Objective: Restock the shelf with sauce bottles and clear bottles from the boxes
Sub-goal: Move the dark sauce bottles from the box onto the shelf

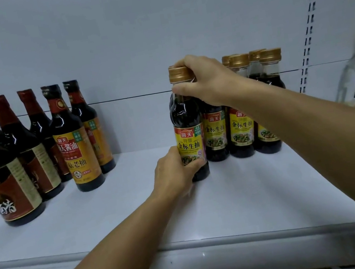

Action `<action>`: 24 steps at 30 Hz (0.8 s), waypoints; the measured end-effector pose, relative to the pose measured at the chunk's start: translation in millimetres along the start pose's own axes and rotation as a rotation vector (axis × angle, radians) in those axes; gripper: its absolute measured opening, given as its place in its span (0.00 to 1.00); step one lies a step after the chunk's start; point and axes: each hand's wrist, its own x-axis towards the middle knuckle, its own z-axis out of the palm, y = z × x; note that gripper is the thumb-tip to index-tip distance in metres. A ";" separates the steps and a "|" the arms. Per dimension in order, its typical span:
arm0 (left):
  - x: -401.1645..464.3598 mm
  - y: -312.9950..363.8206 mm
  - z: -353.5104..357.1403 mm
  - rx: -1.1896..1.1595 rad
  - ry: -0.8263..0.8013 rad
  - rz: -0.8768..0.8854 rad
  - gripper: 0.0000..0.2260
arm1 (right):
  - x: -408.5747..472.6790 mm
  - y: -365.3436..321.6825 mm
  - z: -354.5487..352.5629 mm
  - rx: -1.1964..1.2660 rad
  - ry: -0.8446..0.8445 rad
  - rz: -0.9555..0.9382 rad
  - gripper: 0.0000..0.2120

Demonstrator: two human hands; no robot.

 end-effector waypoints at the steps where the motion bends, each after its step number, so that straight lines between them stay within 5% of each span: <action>1: -0.3 -0.2 0.1 -0.011 -0.002 0.000 0.21 | -0.2 0.5 0.6 0.005 0.004 0.002 0.20; 24: -44.4 17.2 -34.9 0.097 -0.060 0.009 0.23 | -56.7 -25.6 10.1 -0.057 0.112 0.202 0.31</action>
